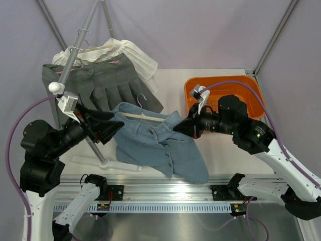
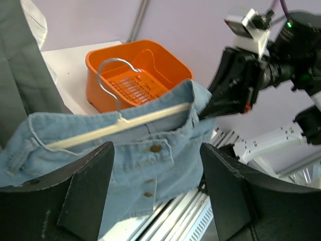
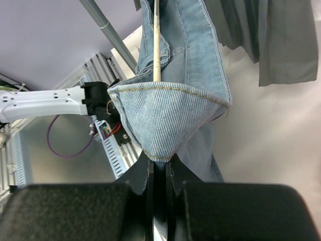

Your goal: Remove the skirt from the hanger

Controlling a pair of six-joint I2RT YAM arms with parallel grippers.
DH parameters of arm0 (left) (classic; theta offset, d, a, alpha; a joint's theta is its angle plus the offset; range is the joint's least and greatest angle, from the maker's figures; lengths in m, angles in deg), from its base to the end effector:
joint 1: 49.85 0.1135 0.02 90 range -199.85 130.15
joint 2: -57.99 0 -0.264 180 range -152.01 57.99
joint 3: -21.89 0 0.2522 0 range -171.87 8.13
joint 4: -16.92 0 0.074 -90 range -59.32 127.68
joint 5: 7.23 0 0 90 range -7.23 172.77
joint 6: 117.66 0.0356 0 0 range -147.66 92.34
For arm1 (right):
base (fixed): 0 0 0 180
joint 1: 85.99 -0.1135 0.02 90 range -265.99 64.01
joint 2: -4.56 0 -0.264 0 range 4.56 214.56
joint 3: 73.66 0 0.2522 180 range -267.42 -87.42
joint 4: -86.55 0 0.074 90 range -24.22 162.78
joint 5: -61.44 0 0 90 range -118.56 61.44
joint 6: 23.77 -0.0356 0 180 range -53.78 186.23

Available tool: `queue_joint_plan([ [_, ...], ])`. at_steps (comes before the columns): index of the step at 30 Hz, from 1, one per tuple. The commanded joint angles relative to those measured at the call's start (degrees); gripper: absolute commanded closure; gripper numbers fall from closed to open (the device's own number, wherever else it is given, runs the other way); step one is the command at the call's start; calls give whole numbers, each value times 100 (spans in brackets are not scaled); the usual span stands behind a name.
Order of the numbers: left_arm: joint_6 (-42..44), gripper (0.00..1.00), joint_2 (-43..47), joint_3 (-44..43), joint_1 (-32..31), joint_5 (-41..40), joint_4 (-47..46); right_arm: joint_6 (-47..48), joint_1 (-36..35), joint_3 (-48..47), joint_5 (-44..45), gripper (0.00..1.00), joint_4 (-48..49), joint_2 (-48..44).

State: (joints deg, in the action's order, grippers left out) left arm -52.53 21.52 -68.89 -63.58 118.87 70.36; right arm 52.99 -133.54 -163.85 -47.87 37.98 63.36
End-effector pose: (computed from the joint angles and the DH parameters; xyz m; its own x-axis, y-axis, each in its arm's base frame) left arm 0.0510 -0.0340 0.4768 -0.3080 -0.2746 -0.9109 0.6994 0.5837 -0.4124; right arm 0.1272 0.1565 0.4389 -0.4024 -0.1197 -0.9076 -0.8398 0.4430 0.3139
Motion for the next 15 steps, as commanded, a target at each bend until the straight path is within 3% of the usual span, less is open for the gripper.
queue_joint_plan([
  [1,-89,30,-124,20,-24,-463,-768,-487,53,22,-196,100,475,-326],
  [6,199,27,-80,-279,-24,-823,-620,-724,44,242,-82,100,537,-651],
  [7,314,21,-71,-331,-15,-858,-472,-733,53,251,31,100,475,-669],
  [9,648,17,-36,-525,-15,-877,-365,-751,53,268,94,100,431,-756],
  [12,624,2,139,-517,-15,-438,-898,-786,53,303,199,100,405,-836],
  [15,-122,1,123,-333,-15,527,-2241,-821,53,242,296,100,361,-844],
])
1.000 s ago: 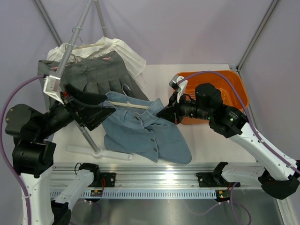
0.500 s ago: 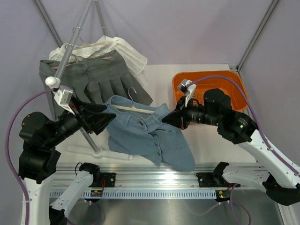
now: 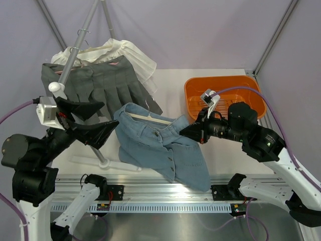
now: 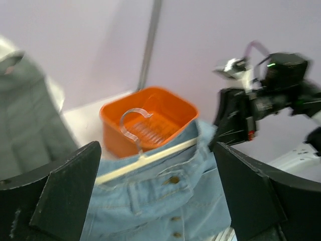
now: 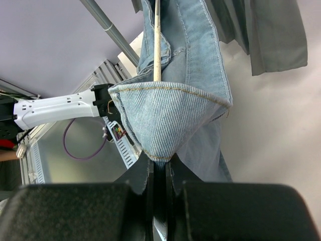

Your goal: Remove the skirt from the hanger

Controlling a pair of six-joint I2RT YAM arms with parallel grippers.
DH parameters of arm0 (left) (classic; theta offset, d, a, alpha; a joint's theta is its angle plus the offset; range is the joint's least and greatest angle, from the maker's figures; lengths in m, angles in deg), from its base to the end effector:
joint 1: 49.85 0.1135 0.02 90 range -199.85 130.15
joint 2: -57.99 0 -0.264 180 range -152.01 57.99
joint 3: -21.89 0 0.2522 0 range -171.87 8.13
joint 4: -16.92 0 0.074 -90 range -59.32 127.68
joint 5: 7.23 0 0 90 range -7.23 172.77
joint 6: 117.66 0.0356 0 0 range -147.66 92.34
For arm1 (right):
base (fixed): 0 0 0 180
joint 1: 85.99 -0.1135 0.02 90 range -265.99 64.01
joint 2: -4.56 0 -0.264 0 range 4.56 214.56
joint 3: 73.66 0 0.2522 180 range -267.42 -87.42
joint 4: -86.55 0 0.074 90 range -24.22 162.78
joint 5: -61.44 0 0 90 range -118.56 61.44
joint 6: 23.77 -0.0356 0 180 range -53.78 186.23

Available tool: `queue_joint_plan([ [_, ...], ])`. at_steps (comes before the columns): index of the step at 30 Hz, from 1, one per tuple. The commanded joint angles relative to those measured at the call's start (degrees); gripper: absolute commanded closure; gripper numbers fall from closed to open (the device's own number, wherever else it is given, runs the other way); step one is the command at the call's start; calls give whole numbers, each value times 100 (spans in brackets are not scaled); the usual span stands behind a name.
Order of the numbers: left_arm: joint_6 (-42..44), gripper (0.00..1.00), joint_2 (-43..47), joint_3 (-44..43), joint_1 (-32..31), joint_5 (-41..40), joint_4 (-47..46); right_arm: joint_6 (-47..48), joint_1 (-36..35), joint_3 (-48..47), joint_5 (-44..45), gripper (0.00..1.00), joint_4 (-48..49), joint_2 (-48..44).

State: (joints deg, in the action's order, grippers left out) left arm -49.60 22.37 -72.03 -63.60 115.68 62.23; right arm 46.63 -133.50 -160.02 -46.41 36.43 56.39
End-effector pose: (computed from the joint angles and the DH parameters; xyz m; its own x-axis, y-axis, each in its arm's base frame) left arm 0.0334 -0.0281 0.5052 -0.0642 -0.3072 -0.9495 0.7437 0.6197 -0.2508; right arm 0.1058 0.1316 0.4350 -0.4734 -0.0440 -0.8798 -0.7882 0.4671 0.4007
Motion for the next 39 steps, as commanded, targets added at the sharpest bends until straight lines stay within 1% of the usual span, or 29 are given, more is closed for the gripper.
queue_joint_plan([
  [1,-661,1,-67,-8,-21,1223,-2137,-185,48,-167,141,100,498,-147],
  [2,-1142,1,-129,9,-22,1427,-2544,-185,48,-210,132,100,490,-112],
  [4,-1505,1,-374,10,-13,1770,-3588,-168,48,-255,150,100,455,-86],
  [7,-1875,1,-682,-419,-21,1816,-3988,-141,48,-386,176,100,367,-33],
  [9,-2043,1,-1121,-771,-22,1781,-3973,-97,48,-457,229,100,331,-15],
  [10,-1973,1,-1297,-1356,-13,1789,-3590,-80,48,-492,238,100,296,-7],
  [12,-1666,1,-1860,-2000,-13,1763,-2965,-45,48,-571,246,100,270,11],
  [14,-1761,1,-2167,-2633,-21,1893,-3075,-18,48,-597,273,100,270,-6],
  [15,-1901,1,-2412,-2732,-30,1991,-3302,-18,48,-598,299,100,270,-15],
  [16,-2076,1,-2493,-2759,-56,2044,-3922,-9,48,-598,325,100,270,-24],
  [18,-2385,1,-2799,-2882,-118,2070,-4331,0,48,-615,387,100,261,-33],
  [19,-2377,1,-2932,-3022,-327,2045,-4254,0,40,-624,405,100,252,-33],
  [21,-1747,1,-3143,-3391,-661,1844,-3808,17,57,-677,448,100,252,11],
  [22,-1344,1,-3310,-3514,-1107,1372,-3092,17,49,-712,457,100,235,28],
  [23,-618,1,-3398,-3654,-1338,1072,-2624,43,48,-773,466,100,226,89],
  [24,-341,1,-3530,-4030,-1540,799,-2236,70,48,-808,492,100,191,125],
  [25,-103,3,-3836,-4225,-1916,492,-1519,79,48,-843,519,100,156,151],
  [26,334,7,-3995,-4514,-2129,-59,-1207,79,48,-896,597,100,103,195],
  [27,548,9,-4110,-4569,-2592,-396,-917,79,48,-914,650,100,77,213],
  [28,785,11,-4207,-4552,-2840,-1243,-531,79,48,-940,694,100,50,222],
  [29,1205,13,-4208,-4491,-3113,-1695,-405,79,48,-967,738,100,15,222],
  [30,1339,20,-4199,-4395,-3516,-2109,-317,70,48,-967,843,100,-29,213],
  [31,1445,24,-4164,-4107,-3685,-2826,-316,52,48,-967,888,100,-55,196],
  [32,1629,26,-4120,-3965,-3852,-3138,-316,44,48,-941,940,100,-64,126],
  [33,1718,28,-4085,-3824,-4176,-3420,-325,17,48,-932,1002,100,-90,82],
  [34,1797,30,-4067,-3553,-4335,-4040,-308,0,48,-923,1028,100,-117,29],
  [36,2069,31,-3954,-3262,-4852,-4711,-394,-88,48,-940,1160,100,-239,-85],
  [37,2149,33,-3910,-3104,-4995,-5306,-456,-114,48,-940,1195,100,-275,-129],
  [39,2316,34,-3752,-2716,-5311,-5854,-570,-141,48,-870,1231,100,-328,-270],
])
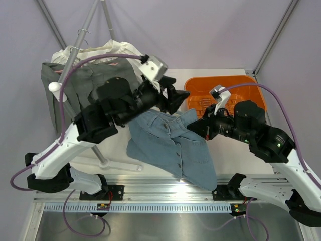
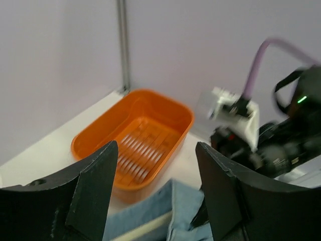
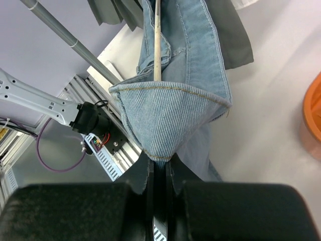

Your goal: Remove the skirt from the hanger

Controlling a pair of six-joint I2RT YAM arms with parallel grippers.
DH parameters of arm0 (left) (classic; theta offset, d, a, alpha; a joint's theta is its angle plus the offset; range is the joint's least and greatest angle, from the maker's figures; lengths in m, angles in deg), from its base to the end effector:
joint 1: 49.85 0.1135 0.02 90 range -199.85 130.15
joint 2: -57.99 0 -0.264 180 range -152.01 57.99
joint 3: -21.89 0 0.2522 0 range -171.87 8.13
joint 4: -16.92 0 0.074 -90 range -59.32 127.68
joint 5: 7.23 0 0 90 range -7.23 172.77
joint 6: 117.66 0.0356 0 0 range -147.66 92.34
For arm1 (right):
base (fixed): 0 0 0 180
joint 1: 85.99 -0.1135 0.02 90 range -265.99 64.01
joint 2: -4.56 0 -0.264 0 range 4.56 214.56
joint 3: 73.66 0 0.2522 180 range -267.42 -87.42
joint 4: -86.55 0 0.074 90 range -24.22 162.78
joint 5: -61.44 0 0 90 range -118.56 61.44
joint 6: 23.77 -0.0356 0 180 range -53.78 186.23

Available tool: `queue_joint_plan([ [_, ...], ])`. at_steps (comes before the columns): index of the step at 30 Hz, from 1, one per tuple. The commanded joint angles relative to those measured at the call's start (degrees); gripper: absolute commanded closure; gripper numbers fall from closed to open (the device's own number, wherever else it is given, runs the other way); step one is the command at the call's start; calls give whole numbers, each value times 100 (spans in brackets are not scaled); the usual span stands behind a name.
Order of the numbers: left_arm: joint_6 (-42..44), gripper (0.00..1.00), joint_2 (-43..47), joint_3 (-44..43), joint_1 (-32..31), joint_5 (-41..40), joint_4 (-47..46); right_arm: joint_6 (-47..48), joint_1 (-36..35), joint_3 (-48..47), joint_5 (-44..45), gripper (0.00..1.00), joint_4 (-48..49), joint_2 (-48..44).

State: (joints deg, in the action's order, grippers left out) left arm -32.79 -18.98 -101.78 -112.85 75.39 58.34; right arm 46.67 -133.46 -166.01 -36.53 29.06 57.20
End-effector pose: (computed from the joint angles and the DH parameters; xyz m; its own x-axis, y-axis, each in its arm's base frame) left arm 0.1141 -0.2138 0.5643 -0.0322 -0.1321 -0.9907 0.8260 0.5546 -0.1008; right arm 0.1031 0.1197 0.4511 -0.4687 -0.0205 -0.8831 -0.7027 0.6145 0.3587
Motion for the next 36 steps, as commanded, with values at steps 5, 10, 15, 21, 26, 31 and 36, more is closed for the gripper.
queue_joint_plan([
  [5,276,40,350,418,-502,-2637,396,-268,44,-122,112,100,505,-562],
  [10,-49,41,620,865,-502,-2550,513,-286,44,-174,-134,100,444,-597],
  [15,-111,49,1113,1322,-502,-2067,328,-321,44,-166,-468,100,522,-702],
  [21,-410,59,1202,1402,-502,-1680,415,-435,44,-166,-671,100,848,-791],
  [26,-673,59,1097,1384,-502,-1425,547,-506,44,-341,-794,100,962,-677],
  [31,-1130,58,842,1130,-502,-1293,907,-436,44,-482,-786,100,927,-554],
  [36,-1421,56,657,944,-494,-1363,1312,-383,44,-552,-750,100,953,-536],
])
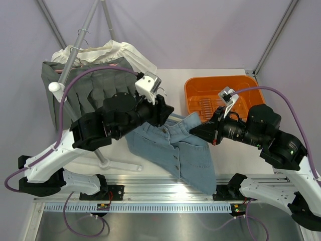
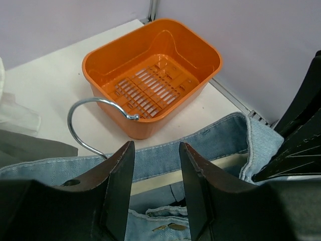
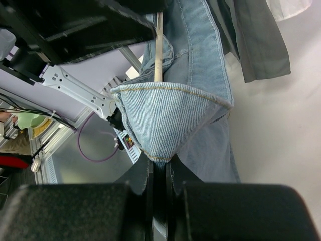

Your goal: Remove the skirt from the hanger

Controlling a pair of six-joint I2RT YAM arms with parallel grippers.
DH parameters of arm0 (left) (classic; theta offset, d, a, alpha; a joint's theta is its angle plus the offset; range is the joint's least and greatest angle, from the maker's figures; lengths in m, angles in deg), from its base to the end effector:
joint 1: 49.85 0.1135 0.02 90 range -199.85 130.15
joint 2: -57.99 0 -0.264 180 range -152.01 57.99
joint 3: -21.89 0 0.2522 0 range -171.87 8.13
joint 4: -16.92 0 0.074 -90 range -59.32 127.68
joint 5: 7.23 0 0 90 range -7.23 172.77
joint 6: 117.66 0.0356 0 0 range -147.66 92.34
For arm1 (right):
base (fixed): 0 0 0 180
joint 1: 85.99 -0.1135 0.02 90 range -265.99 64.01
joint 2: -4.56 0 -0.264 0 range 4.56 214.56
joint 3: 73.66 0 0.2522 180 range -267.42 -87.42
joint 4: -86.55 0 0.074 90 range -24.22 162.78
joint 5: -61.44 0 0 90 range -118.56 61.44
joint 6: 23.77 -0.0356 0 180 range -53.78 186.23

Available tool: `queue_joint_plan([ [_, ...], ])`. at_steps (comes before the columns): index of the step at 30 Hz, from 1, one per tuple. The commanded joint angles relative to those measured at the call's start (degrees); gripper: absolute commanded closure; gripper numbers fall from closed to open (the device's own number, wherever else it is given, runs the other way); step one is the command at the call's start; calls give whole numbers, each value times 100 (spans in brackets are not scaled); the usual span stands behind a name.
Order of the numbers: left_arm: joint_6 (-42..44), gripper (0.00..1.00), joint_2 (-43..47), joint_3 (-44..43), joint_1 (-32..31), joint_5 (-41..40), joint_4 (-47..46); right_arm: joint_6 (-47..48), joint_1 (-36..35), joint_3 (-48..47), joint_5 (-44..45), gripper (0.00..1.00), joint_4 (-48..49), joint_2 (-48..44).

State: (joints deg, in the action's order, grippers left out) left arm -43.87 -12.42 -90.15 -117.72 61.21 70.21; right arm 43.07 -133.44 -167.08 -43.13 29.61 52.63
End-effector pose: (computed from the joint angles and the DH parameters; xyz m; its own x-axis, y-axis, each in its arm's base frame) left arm 0.0968 -0.2034 0.5081 -0.2758 -0.0111 -0.9612 0.6758 0.7088 -0.2021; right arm 0.0793 0.0997 0.4675 -0.4709 0.0499 -0.8808 -0.7553 0.4930 0.4317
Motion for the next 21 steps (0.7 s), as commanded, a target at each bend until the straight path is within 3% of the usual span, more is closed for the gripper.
queue_joint_plan([
  [1,-348,56,19,-201,-15,56,117,-13,33,-489,-90,100,881,-79],
  [8,-383,55,150,-77,-15,29,12,39,42,-630,-81,100,706,-26],
  [11,-278,51,238,-86,-15,143,-120,74,42,-577,15,100,609,-44],
  [13,-208,42,247,-147,-15,170,-121,57,42,-507,42,100,591,-79],
  [21,21,36,335,-280,-15,12,-16,-5,42,-454,94,100,600,-193],
])
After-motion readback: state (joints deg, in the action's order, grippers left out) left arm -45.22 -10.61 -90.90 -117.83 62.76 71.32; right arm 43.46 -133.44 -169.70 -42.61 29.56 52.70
